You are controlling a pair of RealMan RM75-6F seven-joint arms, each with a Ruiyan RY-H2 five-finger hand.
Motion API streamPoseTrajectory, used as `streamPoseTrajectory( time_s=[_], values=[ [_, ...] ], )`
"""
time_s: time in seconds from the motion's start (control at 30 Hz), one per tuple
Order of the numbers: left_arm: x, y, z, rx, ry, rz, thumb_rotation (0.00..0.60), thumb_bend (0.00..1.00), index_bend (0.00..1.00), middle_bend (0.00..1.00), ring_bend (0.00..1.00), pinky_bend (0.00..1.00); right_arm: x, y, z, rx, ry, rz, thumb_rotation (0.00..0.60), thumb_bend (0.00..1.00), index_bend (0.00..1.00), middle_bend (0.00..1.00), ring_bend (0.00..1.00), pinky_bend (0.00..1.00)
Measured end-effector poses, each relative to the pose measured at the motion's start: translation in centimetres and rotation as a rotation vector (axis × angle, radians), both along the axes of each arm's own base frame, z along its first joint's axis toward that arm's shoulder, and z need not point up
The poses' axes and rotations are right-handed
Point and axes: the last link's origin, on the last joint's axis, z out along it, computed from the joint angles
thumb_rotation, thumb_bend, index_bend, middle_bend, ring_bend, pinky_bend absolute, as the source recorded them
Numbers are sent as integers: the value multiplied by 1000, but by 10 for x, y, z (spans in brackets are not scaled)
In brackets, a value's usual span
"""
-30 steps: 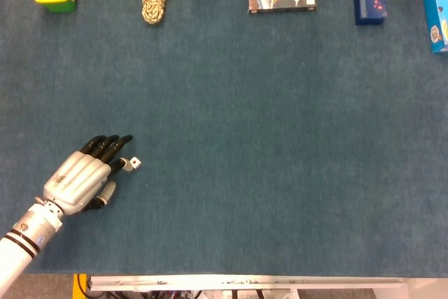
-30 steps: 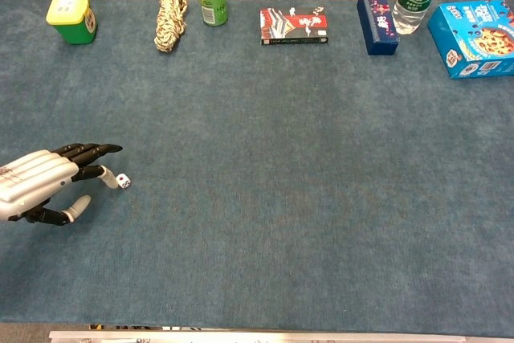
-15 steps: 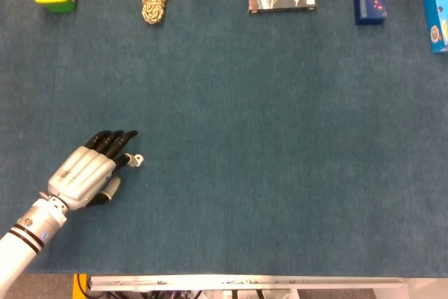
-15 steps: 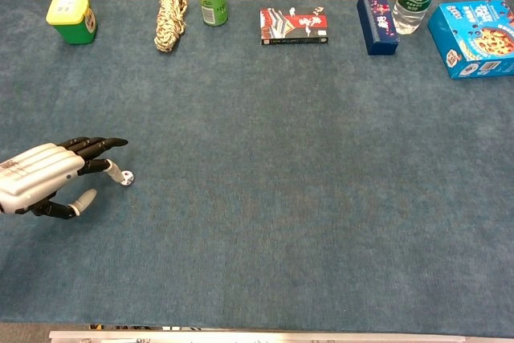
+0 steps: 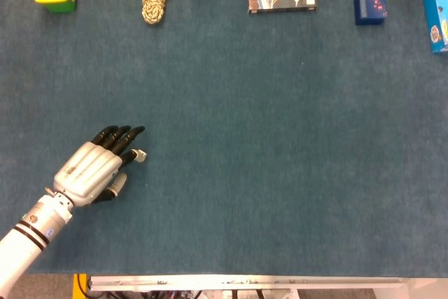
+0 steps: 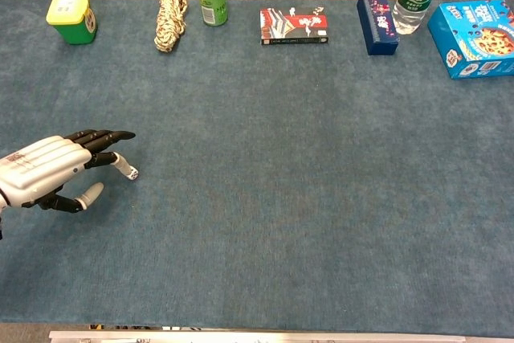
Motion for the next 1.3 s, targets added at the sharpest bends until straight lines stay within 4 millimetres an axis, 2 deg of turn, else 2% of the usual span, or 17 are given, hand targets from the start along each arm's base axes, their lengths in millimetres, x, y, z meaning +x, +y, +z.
streamPoseTrajectory(
  time_s=[0.33, 0.67, 1.3],
  values=[
    [12, -1, -8, -23, -22, -26, 600, 586, 273, 0, 0, 72, -1, 1, 0, -5, -5, -6, 600, 254, 367, 438, 359, 459],
    [10, 0, -21, -41, -8, -21, 600, 586, 272, 0, 0, 72, -3, 3, 1, -10, -7, -12, 600, 254, 367, 438, 359, 459],
    [0, 1, -21, -31, 13, 9, 600, 586, 270, 0, 0, 72, -4, 4, -2, -1, -10, -17, 600, 254, 367, 438, 359, 459]
  ],
)
